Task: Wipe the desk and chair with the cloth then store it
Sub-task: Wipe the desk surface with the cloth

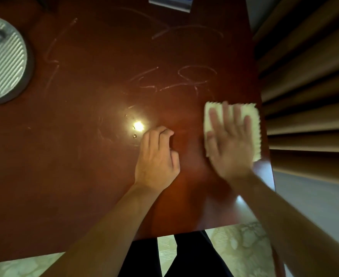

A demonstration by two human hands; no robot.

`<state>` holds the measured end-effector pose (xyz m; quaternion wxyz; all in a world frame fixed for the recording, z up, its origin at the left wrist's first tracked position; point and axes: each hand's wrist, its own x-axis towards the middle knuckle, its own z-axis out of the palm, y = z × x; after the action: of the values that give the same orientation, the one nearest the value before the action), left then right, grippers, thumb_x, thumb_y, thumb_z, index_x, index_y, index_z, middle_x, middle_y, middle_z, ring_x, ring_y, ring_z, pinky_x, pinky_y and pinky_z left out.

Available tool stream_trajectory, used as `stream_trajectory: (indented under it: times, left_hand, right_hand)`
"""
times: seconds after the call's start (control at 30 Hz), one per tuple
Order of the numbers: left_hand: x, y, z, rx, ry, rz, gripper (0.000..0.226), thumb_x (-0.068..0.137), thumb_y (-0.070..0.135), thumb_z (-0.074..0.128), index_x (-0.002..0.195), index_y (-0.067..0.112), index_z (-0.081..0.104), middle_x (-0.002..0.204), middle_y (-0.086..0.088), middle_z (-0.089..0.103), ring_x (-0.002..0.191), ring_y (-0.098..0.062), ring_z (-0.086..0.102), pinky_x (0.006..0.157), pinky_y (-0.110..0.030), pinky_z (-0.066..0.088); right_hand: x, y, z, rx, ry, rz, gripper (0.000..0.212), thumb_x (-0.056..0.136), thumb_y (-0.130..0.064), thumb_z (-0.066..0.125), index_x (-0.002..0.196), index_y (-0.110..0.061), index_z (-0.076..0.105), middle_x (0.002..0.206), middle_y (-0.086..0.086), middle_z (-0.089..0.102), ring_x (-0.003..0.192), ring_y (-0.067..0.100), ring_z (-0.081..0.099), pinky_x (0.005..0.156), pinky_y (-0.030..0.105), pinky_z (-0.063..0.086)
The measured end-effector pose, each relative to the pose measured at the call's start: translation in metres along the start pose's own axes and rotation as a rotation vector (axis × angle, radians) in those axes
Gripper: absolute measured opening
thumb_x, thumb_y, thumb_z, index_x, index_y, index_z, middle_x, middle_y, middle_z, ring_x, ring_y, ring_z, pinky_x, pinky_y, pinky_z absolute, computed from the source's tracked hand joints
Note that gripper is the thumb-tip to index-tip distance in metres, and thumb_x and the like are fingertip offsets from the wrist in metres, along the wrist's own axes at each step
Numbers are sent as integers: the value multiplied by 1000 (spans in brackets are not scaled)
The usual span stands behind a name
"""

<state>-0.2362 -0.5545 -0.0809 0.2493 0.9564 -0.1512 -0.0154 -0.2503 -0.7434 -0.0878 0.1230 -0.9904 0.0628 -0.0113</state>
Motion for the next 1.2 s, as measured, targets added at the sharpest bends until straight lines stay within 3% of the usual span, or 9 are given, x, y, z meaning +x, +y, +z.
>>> stream_trajectory:
  times: [0.13, 0.23, 0.37, 0.53, 0.8, 0.93, 1.03, 1.2]
  left_hand:
    - [0, 1, 0, 10, 25, 9, 38, 77, 6, 49, 112, -2, 62, 115, -17, 58, 111, -29, 48, 100, -40, 44]
    - [0, 2, 1, 17, 26, 4, 37, 79, 8, 47, 111, -1, 62, 115, -17, 58, 110, -27, 47, 98, -39, 45]
    - [-2, 1, 2, 20, 48, 13, 36, 80, 8, 47, 111, -1, 62, 115, -17, 58, 109, -29, 48, 96, -39, 46]
    - [-3, -1, 3, 37, 55, 32, 34, 79, 7, 49, 109, 1, 63, 115, -17, 58, 108, -29, 49, 96, -36, 43]
    - [-3, -1, 4, 20, 69, 27, 35, 80, 7, 50, 111, 1, 64, 116, -16, 58, 108, -29, 50, 95, -37, 46]
    - [-3, -1, 2, 40, 35, 24, 36, 80, 9, 49, 112, 2, 64, 117, -16, 58, 110, -30, 51, 96, -39, 47]
    - [-2, -1, 2, 53, 23, 25, 37, 80, 11, 48, 113, 3, 63, 118, -16, 58, 110, -30, 51, 96, -40, 47]
    - [-2, -1, 3, 29, 45, 25, 37, 78, 8, 49, 112, 2, 63, 117, -17, 58, 107, -31, 51, 95, -41, 47]
  right_hand:
    - [-59, -37, 9, 35, -72, -191, 54, 101, -33, 36, 153, -18, 35, 162, 9, 24, 151, 33, 14, 120, 56, 17]
    - [-80, -22, 6, 61, -79, -304, 51, 101, -32, 41, 150, -18, 40, 160, 7, 29, 151, 29, 19, 120, 54, 20]
    - [-46, -6, 6, 31, -19, -183, 52, 100, -33, 42, 150, -16, 42, 159, 10, 31, 150, 34, 19, 120, 54, 19]
    - [17, -47, 17, 5, -10, -27, 59, 96, -36, 35, 151, -16, 38, 160, 14, 28, 149, 40, 17, 122, 53, 13]
    - [-31, -6, 8, 51, 45, -263, 51, 97, -31, 50, 146, -18, 48, 156, 9, 37, 148, 33, 27, 119, 51, 25]
    - [20, 9, 7, -40, 33, -135, 56, 97, -36, 40, 149, -16, 43, 157, 13, 35, 147, 40, 24, 120, 54, 19]
    - [54, 0, 4, -54, -50, -7, 63, 96, -39, 32, 155, -18, 30, 162, 15, 23, 149, 42, 12, 122, 53, 7]
    - [20, -35, 6, -41, -157, -178, 63, 98, -39, 22, 157, -17, 22, 165, 11, 12, 152, 34, 1, 123, 51, 3]
